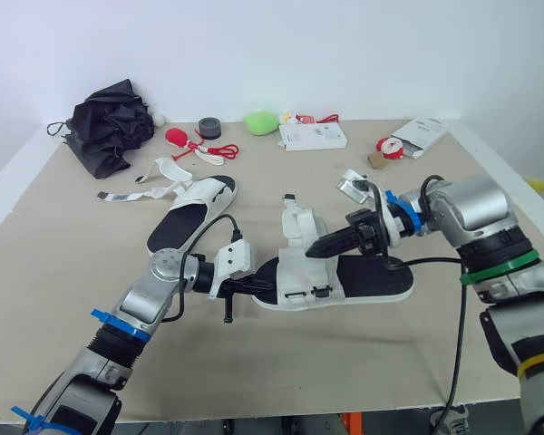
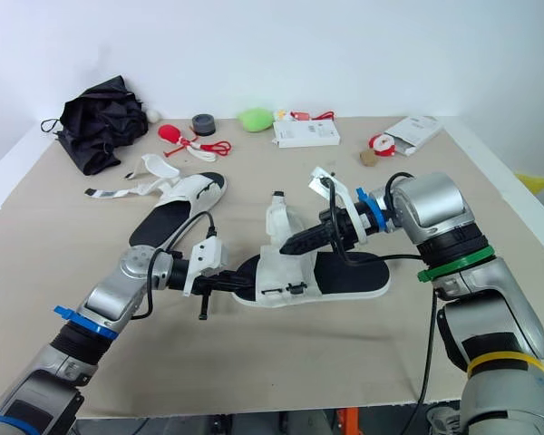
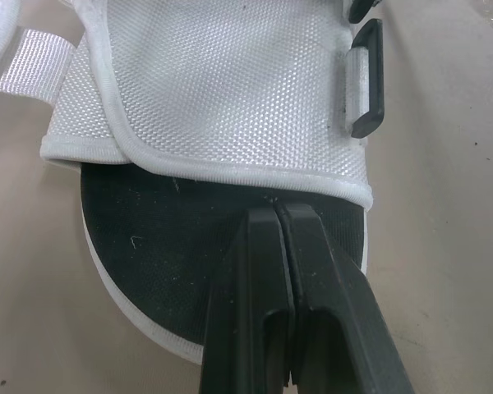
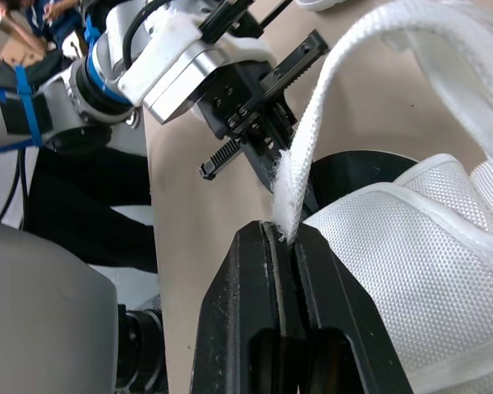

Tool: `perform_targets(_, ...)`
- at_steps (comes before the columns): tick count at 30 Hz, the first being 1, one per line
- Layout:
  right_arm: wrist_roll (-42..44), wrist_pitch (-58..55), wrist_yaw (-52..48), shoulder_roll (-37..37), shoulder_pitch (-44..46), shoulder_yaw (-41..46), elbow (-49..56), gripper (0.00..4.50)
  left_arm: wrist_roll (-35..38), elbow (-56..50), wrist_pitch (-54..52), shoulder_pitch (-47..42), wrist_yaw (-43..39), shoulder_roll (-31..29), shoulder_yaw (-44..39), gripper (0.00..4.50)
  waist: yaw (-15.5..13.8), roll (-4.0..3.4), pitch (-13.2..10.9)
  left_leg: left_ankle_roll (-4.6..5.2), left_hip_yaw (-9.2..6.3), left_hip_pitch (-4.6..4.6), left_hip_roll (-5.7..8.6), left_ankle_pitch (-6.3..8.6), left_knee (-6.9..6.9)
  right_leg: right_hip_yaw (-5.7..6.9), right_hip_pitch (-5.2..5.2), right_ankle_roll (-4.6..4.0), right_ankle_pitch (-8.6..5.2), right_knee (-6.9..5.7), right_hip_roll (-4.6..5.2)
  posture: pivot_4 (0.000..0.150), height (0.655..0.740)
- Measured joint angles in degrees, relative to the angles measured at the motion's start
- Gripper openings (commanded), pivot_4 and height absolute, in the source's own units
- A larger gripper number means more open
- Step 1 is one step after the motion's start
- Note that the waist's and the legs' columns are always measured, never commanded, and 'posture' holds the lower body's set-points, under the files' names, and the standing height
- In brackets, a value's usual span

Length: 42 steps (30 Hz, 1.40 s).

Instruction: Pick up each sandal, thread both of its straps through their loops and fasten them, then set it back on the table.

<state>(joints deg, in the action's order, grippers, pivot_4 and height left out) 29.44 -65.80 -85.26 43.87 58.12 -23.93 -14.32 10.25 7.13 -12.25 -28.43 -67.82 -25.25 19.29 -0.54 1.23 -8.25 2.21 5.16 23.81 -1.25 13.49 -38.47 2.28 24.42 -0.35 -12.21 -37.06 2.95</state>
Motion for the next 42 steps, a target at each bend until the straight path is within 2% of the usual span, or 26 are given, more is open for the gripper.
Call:
perform_targets(12,-1.67,1.99,-1.19,2.05,-3.91,-3.36,5.76,0.03,0.0,0.01,0.0,0.06,0.08,0.11,0.08,0.0,0.0,0.0,0.0,0.0,0.0,0.01,0.0,0.0,0.0,0.0,0.01,0.03,-0.09,0.01,0.01,0.15,0.74)
perform_targets(15,-1.75,3.47,-0.37,2.21,-5.75,-2.69,6.87,0.99,0.0,0.0,0.0,0.09,0.04,0.11,0.07,0.0,-0.01,0.0,0.0,-0.01,0.0,0.0,0.0,0.0,0.0,0.0,0.0,0.2,-0.15,0.01,0.01,0.15,0.74)
perform_targets(17,-2.5,5.06,1.63,1.45,-7.13,-1.95,6.09,2.05,0.0,0.0,-0.01,0.18,0.04,0.05,-0.03,0.0,-0.01,-0.01,-0.01,0.0,0.0,0.0,0.0,0.0,0.0,-0.02,0.0,0.19,-0.15,0.01,0.01,0.15,0.74)
perform_targets(18,-2.49,5.13,1.77,1.33,-7.22,-1.85,5.98,2.31,0.0,0.0,-0.01,0.18,0.04,0.03,-0.04,0.0,-0.01,-0.01,-0.01,0.0,0.0,0.0,0.0,0.0,0.0,-0.01,0.0,0.19,-0.15,0.01,0.01,0.15,0.74)
perform_targets(21,-1.59,4.72,1.6,1.77,-7.07,0.37,6.23,3.72,0.0,0.0,-0.01,0.23,0.03,0.03,-0.04,0.0,-0.01,-0.01,-0.01,0.0,0.0,0.0,0.0,0.0,0.0,-0.01,0.0,0.19,-0.15,0.01,0.01,0.15,0.74)
perform_targets(25,0.38,2.79,0.91,5.24,-7.19,2.79,9.47,3.72,0.02,-0.05,-0.01,0.16,-0.05,0.07,0.01,0.0,-0.02,-0.04,-0.03,-0.01,0.0,0.04,0.0,0.01,0.02,0.0,0.04,0.11,-0.16,0.01,0.03,0.15,0.74)
perform_targets(29,3.97,1.59,3.02,8.75,-10.39,11.07,16.34,3.72,0.02,-0.11,-0.03,0.23,-0.03,0.05,-0.03,0.0,-0.05,-0.03,-0.03,-0.03,-0.05,0.01,0.0,0.02,0.06,0.04,0.01,0.01,-0.29,0.02,0.03,0.15,0.74)
perform_targets(33,10.41,-2.02,7.1,14.98,-26.17,23.79,33.97,3.72,0.12,-0.84,-0.07,0.52,-0.01,0.21,0.05,0.0,-0.36,0.04,-0.03,-0.16,-0.2,0.02,-0.01,0.12,0.11,0.23,-0.09,0.04,-0.35,0.05,0.09,0.15,0.74)
perform_targets(36,11.82,-2.63,11.8,15.89,-37.24,27.86,43.18,3.72,0.13,-0.71,-0.1,0.37,-0.14,-0.36,-0.09,0.0,-0.06,0.01,0.0,-0.18,-0.16,-0.09,-0.01,0.18,0.12,0.17,-0.17,0.49,-0.63,0.04,0.08,0.15,0.74)
perform_targets(39,11.25,-1.15,17.93,14.24,-45.52,29.54,47.72,3.72,0.12,-0.37,-0.11,0.3,0.0,-0.21,-0.02,0.0,-0.09,0.04,-0.02,-0.17,-0.15,-0.2,-0.01,0.17,0.07,0.15,-0.28,0.48,-0.71,0.04,0.07,0.15,0.74)
perform_targets(42,10.76,0.1,23.31,11.95,-48.89,31.25,48.13,3.72,0.1,0.14,-0.12,0.11,0.08,-0.18,0.0,0.0,0.01,0.07,-0.04,-0.13,-0.07,-0.37,0.0,0.13,0.06,0.06,-0.4,0.54,-0.69,0.05,0.07,0.15,0.74)
